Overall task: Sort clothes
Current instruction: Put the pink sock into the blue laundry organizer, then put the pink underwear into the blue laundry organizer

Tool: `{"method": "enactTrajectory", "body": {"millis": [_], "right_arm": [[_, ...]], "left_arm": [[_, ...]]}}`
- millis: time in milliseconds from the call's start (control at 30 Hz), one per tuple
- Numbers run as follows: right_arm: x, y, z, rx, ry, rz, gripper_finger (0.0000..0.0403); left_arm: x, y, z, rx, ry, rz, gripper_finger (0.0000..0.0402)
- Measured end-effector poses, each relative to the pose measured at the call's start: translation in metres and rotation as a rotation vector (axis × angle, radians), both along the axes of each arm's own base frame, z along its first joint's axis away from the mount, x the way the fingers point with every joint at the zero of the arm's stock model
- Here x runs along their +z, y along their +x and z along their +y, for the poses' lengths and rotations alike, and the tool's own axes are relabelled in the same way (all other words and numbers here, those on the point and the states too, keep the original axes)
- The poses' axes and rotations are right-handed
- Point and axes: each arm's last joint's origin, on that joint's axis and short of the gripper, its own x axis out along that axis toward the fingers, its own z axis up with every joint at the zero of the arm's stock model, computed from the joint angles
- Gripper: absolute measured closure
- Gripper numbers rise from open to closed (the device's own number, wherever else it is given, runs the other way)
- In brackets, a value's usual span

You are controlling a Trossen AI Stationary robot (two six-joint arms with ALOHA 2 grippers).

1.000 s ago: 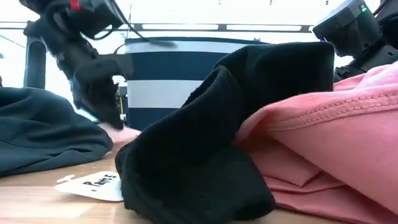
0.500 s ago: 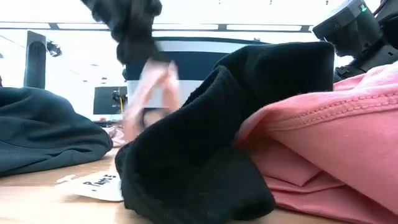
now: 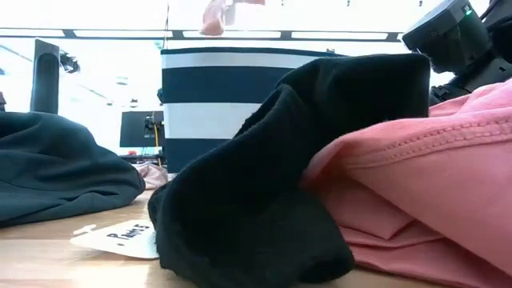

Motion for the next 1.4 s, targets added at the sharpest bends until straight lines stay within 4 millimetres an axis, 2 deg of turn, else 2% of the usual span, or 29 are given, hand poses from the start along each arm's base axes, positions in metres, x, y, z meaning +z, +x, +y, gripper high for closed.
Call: {"method": "enactTrajectory", "body": {"millis": [133, 233, 367, 533, 633, 767, 1167, 1400], "right_arm": [[0.0, 0.0, 0.0, -0.001, -0.002, 0.002, 0.027], [0.0, 0.0, -0.001, 0.004, -0.009, 0.006, 0.027], [-0.001, 0.0, -0.001, 0.008, -0.017, 0.011, 0.027], [-0.001, 0.0, -0.001, 0.008, -0.018, 0.013, 0.027], [-0.001, -0.001, -0.001, 0.008, -0.018, 0.014, 0.027], [-0.001, -0.001, -0.001, 0.008, -0.018, 0.014, 0.027], [-0.001, 0.0, -0.001, 0.008, -0.017, 0.01, 0.027], [-0.001, 0.0, -0.001, 0.007, -0.017, 0.01, 0.027]], "left_arm": [[0.019, -0.009, 0.029, 0.086, 0.03, -0.042, 0.04], [0.016, -0.013, 0.046, 0.151, 0.028, -0.009, 0.0394], [0.0, -0.016, 0.063, 0.223, -0.043, 0.111, 0.0372], [-0.033, -0.011, 0.079, 0.303, -0.139, 0.244, 0.0325], [-0.046, -0.011, 0.081, 0.303, -0.171, 0.288, 0.0298], [-0.053, -0.012, 0.079, 0.269, -0.196, 0.341, 0.0278], [-0.058, -0.015, 0.075, 0.287, -0.264, 0.364, 0.0275], [-0.061, -0.015, 0.072, 0.224, -0.333, 0.382, 0.0274]]}}
